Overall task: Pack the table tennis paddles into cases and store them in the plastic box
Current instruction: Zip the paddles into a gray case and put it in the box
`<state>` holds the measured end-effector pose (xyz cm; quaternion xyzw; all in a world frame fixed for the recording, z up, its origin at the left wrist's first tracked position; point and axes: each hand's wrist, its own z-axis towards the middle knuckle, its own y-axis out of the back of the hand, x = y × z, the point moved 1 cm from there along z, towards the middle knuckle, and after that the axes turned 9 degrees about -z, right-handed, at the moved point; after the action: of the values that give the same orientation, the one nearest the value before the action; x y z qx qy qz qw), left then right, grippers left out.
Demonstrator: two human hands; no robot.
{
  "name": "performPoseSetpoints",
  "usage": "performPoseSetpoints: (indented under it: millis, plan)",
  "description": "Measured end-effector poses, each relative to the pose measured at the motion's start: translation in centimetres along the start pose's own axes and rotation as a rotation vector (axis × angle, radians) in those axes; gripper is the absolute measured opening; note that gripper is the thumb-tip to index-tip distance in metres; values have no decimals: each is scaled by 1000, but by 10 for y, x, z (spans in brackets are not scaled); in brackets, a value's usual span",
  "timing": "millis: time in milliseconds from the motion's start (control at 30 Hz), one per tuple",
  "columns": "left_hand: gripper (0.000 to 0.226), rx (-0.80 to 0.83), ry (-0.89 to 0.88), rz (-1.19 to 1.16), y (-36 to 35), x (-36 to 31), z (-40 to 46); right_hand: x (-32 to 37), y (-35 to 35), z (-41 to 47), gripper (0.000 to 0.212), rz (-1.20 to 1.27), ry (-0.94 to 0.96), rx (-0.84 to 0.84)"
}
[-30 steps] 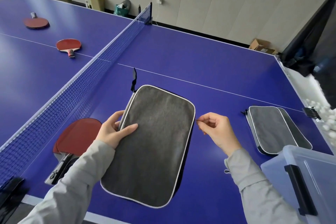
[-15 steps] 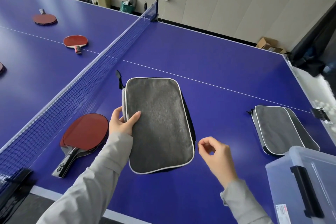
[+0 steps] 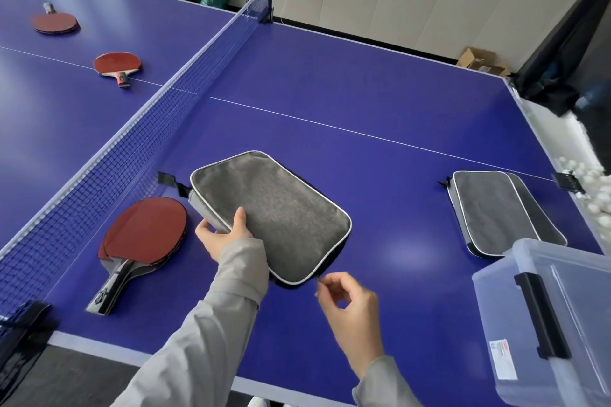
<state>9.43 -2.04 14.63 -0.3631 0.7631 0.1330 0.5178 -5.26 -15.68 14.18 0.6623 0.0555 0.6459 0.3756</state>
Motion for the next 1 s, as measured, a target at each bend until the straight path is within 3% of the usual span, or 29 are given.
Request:
performPoseSetpoints:
  millis: [433,567,667,800,867,1000]
  plan:
    - [59,-98,90,-62,-7,7,-20,20,-29,-21,11,154,-41,-42]
    - [59,-50,73,-72,-4,7,-16,16,-26,-24,9,178,-60,-4]
    - [57,69,50,-18,4,11,-3,4,-5,-15,7,207,-124,-119]
    - [45,348,77,91,16,18,10,-25,42,20,8,277,-316,-285]
    - [36,489,107,96,20,21,7,-32,61,40,13,362,-371,-205]
    - [30,688,157,121,16,28,-13,-33,74,56,28,657,-469,162]
